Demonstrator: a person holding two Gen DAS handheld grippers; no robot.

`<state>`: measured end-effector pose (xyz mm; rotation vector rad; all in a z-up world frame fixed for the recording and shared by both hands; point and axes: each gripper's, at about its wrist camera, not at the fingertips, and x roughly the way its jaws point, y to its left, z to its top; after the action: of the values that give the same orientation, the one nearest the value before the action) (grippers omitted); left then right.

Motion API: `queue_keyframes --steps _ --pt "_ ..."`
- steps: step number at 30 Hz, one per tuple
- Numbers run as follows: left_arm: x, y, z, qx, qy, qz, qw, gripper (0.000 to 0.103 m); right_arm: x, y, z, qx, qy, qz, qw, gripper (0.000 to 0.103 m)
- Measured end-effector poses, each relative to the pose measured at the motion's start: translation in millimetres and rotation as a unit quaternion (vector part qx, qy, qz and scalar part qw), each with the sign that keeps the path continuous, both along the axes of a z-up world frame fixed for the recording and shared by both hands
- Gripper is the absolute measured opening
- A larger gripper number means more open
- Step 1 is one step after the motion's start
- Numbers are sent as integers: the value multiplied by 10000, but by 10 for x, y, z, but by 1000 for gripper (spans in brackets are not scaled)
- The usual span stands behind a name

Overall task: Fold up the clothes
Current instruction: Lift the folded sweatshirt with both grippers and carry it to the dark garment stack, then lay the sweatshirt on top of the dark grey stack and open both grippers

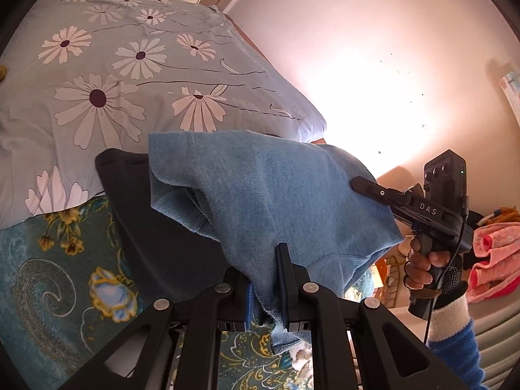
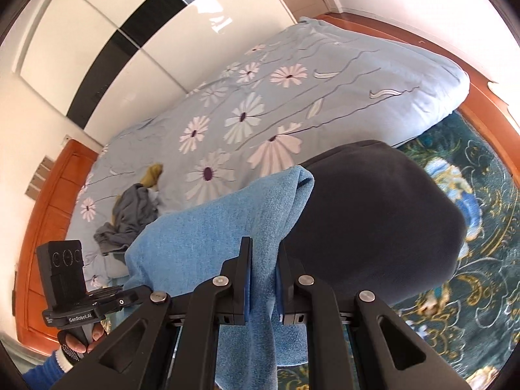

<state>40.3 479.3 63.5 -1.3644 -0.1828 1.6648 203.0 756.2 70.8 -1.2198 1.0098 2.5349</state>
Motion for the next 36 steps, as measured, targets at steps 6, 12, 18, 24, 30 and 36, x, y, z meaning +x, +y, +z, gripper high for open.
queue_keyframes --steps 6,12,18,24,30,36 --pt "-46 283 -209 -45 -6 153 9999 13 -187 365 -253 -1 -191 38 9998 12" --pt "-32 332 -236 174 349 438 9983 14 -311 530 -332 -27 161 27 9999 12" --pt "-3 385 -566 -107 66 476 9988 16 -367 574 -665 19 -199 22 9998 12" --pt "13 431 -633 -288 99 407 9987 18 -326 663 -870 -71 -277 -206 9994 13" --pt "17 350 -468 -417 317 327 9981 20 -285 642 -792 -2 -308 -221 9993 18" --pt "-21 69 -132 -612 976 602 9915 26 13 544 -489 657 -315 -372 9966 28"
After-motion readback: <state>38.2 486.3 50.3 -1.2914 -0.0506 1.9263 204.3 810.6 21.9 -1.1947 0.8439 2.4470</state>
